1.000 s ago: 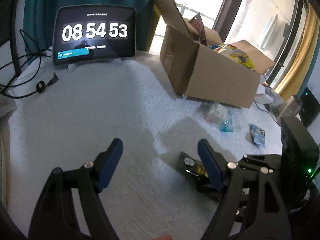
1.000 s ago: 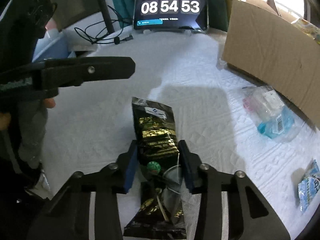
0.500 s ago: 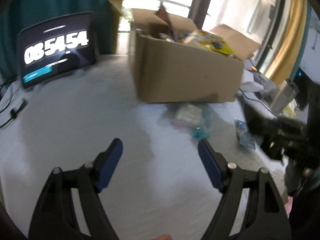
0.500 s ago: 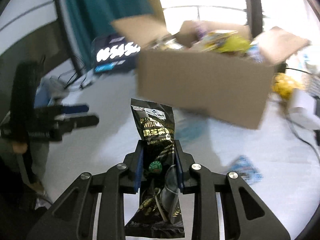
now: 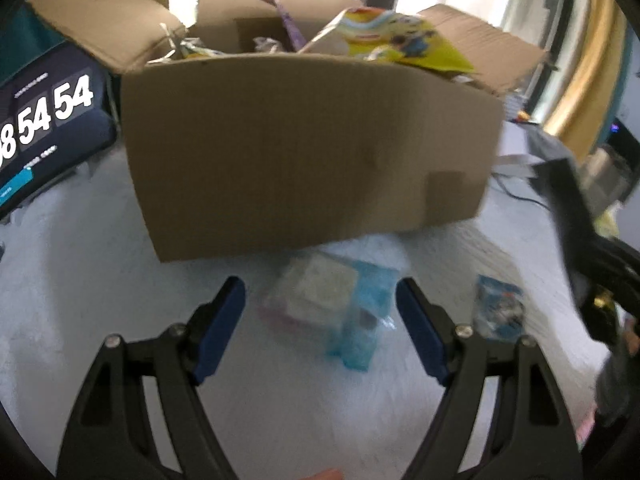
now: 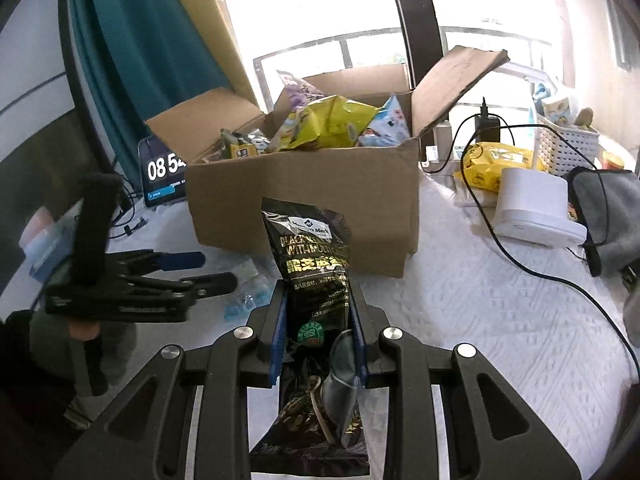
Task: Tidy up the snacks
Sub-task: 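Grasp the clear package with blue label with the left tool while the right tool holds the black bag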
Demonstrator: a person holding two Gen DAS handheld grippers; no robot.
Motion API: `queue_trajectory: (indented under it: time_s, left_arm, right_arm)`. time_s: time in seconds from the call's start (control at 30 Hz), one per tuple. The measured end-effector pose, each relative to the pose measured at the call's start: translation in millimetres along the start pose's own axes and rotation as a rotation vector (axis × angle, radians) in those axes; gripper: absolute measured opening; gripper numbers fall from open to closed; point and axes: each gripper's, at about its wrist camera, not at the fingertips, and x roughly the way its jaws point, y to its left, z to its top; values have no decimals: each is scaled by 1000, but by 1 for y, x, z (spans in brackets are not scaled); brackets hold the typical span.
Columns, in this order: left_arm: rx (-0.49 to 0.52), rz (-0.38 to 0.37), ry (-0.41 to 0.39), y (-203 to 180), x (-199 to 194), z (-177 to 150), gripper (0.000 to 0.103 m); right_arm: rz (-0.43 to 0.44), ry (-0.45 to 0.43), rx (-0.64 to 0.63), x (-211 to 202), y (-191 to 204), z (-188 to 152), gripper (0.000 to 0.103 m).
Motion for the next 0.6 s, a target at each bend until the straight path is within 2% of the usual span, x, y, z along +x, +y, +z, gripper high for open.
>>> queue_trajectory:
  time_s: [0.2, 0.33, 0.6]
  left_arm:
    - [-19, 70, 4, -3, 24, 10, 79]
    - [3, 81, 30, -6, 34, 6, 79]
    - [87, 70, 60, 10, 12, -16, 79]
  right_arm:
    - [5, -9, 20, 3, -15, 2, 29]
    - [5, -6, 33, 6, -21, 0, 29]
    - [9, 4, 19, 8, -17, -1, 29]
